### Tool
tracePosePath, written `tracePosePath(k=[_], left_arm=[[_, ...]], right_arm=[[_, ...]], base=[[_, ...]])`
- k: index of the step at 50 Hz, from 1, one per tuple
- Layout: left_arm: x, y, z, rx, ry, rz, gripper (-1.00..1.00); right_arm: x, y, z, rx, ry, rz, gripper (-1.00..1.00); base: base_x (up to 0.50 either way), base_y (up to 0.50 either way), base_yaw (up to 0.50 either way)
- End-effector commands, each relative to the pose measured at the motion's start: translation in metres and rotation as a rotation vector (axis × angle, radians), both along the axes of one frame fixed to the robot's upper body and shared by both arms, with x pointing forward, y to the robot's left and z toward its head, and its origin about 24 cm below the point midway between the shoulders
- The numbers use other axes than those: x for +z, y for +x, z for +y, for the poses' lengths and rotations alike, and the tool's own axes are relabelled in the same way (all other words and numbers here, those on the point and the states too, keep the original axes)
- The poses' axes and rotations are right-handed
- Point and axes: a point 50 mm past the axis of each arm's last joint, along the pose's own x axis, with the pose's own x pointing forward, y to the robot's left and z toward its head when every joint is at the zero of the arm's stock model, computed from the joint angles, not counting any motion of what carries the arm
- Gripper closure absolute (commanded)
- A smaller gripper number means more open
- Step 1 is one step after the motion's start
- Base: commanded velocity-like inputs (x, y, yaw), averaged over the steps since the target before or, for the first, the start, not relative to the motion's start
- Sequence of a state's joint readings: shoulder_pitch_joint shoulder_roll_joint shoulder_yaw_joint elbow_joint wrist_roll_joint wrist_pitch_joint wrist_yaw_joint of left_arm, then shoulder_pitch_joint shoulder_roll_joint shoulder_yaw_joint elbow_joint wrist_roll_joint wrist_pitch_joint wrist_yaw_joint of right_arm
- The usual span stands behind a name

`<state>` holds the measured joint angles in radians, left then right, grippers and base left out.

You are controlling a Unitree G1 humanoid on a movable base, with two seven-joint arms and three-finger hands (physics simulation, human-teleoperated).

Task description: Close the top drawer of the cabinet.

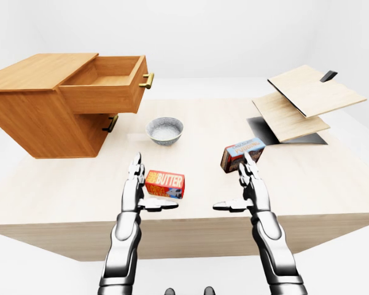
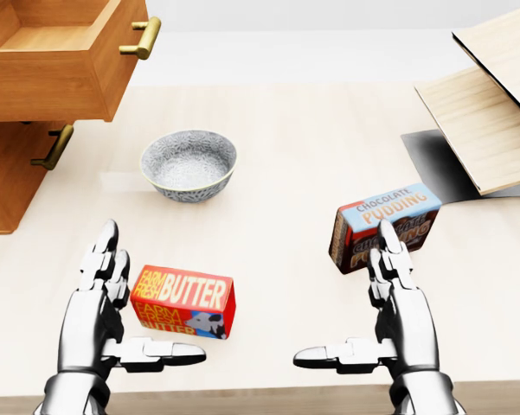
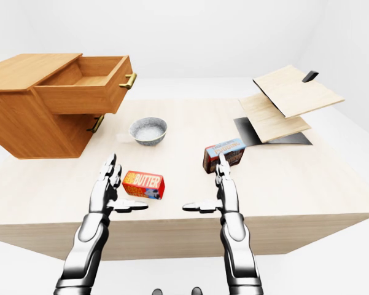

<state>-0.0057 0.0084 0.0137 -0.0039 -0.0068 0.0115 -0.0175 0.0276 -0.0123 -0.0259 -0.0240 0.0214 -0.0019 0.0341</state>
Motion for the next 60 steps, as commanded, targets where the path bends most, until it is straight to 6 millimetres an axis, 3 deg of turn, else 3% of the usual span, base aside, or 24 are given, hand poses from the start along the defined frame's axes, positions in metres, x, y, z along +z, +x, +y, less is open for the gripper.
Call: tracePosePath(k=[1, 12, 18, 20, 22, 27, 33, 43, 48, 60], left_arm=[[0.005, 0.003, 0.005, -0.021, 0.001, 0.001, -1.00], [0.005, 0.007, 0.004, -0.031, 0.000, 0.003, -1.00], [0.011, 0.013, 0.004, -0.036, 0.005, -0.001, -1.00], [0.013, 0.017, 0.004, -0.036, 0.014, -0.006, -1.00], [0.016, 0.023, 0.005, -0.036, 0.016, -0.008, -1.00], [0.045, 0.040, 0.003, -0.046, 0.023, -0.110, -1.00], [0.078, 0.056, 0.002, -0.052, 0.024, -0.218, -1.00], [0.106, 0.066, 0.000, -0.056, 0.021, -0.309, -1.00], [0.115, 0.060, -0.006, -0.068, 0.006, -0.358, -1.00], [0.116, 0.054, -0.008, -0.070, -0.012, -0.373, -1.00]], right_arm=[[0.001, -0.008, -0.012, -0.002, 0.008, 0.000, -1.00], [0.010, 0.013, 0.006, -0.014, 0.000, 0.005, -1.00], [0.020, 0.016, 0.005, -0.019, -0.008, -0.025, -1.00], [0.015, 0.004, -0.008, -0.018, -0.004, -0.008, -1.00], [0.023, 0.007, -0.008, -0.024, -0.011, -0.043, -1.00], [0.036, 0.005, -0.025, -0.040, -0.018, -0.097, -1.00], [0.068, 0.020, -0.029, -0.053, -0.044, -0.217, -1.00], [0.087, 0.023, -0.031, -0.051, -0.062, -0.291, -1.00], [0.097, 0.021, -0.029, -0.049, -0.056, -0.334, -1.00], [0.099, 0.023, -0.024, -0.030, -0.045, -0.343, -1.00]], base=[[0.00, 0.00, 0.00], [0.00, 0.00, 0.00], [0.00, 0.00, 0.00], [0.00, 0.00, 0.00], [0.00, 0.00, 0.00], [0.00, 0.00, 0.00], [0.00, 0.00, 0.00], [0.00, 0.00, 0.00], [0.00, 0.00, 0.00], [0.01, 0.00, 0.00]])
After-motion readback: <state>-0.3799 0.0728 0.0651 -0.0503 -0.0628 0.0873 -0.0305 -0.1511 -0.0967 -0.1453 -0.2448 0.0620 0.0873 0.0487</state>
